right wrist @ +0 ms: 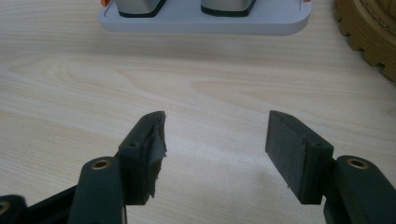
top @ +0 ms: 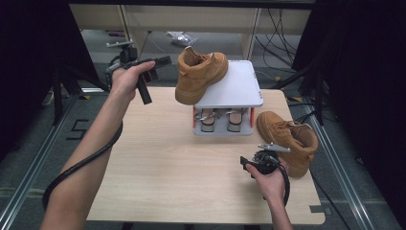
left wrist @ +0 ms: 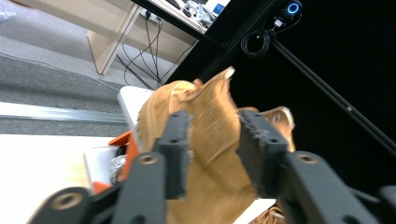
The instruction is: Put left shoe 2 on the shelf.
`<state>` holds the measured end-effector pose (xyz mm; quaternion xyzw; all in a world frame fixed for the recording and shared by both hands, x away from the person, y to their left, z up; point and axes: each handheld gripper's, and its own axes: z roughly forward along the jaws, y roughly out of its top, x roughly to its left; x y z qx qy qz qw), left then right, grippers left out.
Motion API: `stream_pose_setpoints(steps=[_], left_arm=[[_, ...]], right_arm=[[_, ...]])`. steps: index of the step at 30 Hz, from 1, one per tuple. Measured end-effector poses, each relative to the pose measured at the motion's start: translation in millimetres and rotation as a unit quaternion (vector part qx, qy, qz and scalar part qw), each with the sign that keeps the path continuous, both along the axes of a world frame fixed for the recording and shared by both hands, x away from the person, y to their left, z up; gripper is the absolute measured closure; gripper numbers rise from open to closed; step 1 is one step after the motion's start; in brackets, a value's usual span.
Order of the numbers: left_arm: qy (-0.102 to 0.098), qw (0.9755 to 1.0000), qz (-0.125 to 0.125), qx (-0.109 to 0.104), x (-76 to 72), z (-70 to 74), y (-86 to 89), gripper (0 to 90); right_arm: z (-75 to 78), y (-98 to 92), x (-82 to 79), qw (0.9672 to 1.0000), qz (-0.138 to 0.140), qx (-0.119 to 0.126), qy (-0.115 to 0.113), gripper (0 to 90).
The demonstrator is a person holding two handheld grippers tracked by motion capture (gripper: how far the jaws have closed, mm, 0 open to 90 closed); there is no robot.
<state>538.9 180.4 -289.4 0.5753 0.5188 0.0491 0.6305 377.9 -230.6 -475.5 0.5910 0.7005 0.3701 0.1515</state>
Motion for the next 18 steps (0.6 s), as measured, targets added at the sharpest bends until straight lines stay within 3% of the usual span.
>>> stream_pose_setpoints(steps=[1,2,3,4,5,6,7,8,9,10,18], left_arm=[[0.0,1.0,0.0,0.0,0.0,0.0,0.0,75.3],[0.003,0.9996,-0.011,0.027,-5.9,-15.6,5.1,79.8],[0.003,0.9996,-0.011,0.027,-5.9,-15.6,5.1,84.3],[0.019,0.9986,-0.022,0.044,-10.9,-34.7,7.1,87.0],[0.019,0.9986,-0.022,0.044,-10.9,-34.7,7.1,88.7],[0.033,0.9979,-0.026,0.049,-15.7,-53.3,7.7,89.3],[0.033,0.9979,-0.026,0.049,-15.7,-53.3,7.7,89.4],[0.04,0.9969,-0.031,0.061,-20.3,-68.4,5.9,89.5],[0.04,0.9969,-0.031,0.061,-20.3,-68.4,5.9,89.5],[0.042,0.9961,-0.035,0.07,-24.4,-79.0,2.2,89.6],[0.035,0.9932,-0.055,0.096,-29.5,-89.5,-21.2,89.6]], right_arm=[[0.0,0.0,0.0,1.0,0.0,0.0,0.0,38.7],[0.0,-2.6,1.0,0.9997,0.011,-0.018,-0.01,38.7],[0.0,-2.6,1.0,0.9997,0.011,-0.018,-0.01,38.7],[-0.3,1.0,0.3,1.0,-0.001,-0.009,-0.001,38.7],[-0.3,1.0,0.3,1.0,-0.001,-0.009,-0.001,38.7],[-0.7,1.6,0.1,1.0,0.003,-0.009,0.0,38.7],[-0.7,1.6,0.1,1.0,0.003,-0.009,0.0,38.7],[-1.5,0.2,1.2,0.9998,0.015,-0.015,-0.007,38.7],[-1.5,0.2,1.2,0.9998,0.015,-0.015,-0.007,38.7],[-2.7,0.1,1.6,0.9997,0.018,-0.014,-0.011,38.7],[-2.0,-0.1,1.3,0.9997,0.019,-0.014,-0.01,38.7]])
